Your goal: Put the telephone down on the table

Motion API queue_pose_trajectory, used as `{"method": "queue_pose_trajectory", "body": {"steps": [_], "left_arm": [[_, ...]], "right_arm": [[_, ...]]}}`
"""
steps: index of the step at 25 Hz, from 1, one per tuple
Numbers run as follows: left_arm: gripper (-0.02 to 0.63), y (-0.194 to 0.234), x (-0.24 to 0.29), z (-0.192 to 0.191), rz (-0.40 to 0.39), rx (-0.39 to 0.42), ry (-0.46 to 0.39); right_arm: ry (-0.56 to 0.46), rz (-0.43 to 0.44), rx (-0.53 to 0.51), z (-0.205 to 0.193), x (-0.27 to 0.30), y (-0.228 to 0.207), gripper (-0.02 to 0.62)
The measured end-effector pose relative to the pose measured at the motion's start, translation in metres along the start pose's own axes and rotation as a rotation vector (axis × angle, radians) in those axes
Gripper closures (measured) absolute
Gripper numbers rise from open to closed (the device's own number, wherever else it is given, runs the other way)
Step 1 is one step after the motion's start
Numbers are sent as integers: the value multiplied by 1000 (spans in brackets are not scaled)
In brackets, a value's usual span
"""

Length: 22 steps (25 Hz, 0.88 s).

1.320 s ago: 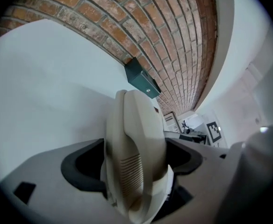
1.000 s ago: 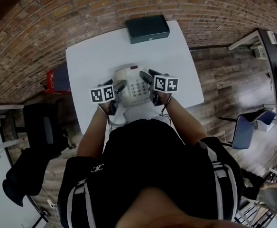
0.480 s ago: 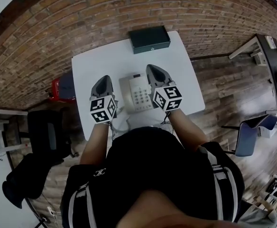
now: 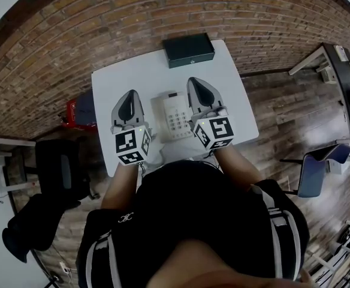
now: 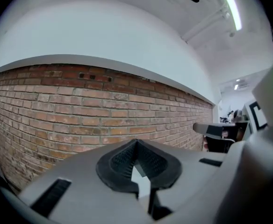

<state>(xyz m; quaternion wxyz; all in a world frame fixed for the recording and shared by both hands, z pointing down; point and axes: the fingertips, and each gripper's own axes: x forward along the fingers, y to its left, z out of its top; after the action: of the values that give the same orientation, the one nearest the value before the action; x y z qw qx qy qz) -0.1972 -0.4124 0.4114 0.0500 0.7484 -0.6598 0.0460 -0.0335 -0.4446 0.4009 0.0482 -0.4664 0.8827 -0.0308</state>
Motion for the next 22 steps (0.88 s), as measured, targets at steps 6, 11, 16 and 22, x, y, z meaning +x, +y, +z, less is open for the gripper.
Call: {"method": "queue_pose_trajectory", "body": {"steps": [6,11,16,22], "left_arm": [[603,-1,-1,-6,7,11,31],[603,-7,-1,-10,-6,14,49],[604,-5,-1,-16,-5,-9,66],[603,2,-1,-22,-9,-47,81]], "right_arm": [[33,3,29,-10,-2,-1,597],[46,15,45,-14,-3,1,597],[64,35,37,-20,-2,8,597],[71,49,42,-24,2,15,597]]}}
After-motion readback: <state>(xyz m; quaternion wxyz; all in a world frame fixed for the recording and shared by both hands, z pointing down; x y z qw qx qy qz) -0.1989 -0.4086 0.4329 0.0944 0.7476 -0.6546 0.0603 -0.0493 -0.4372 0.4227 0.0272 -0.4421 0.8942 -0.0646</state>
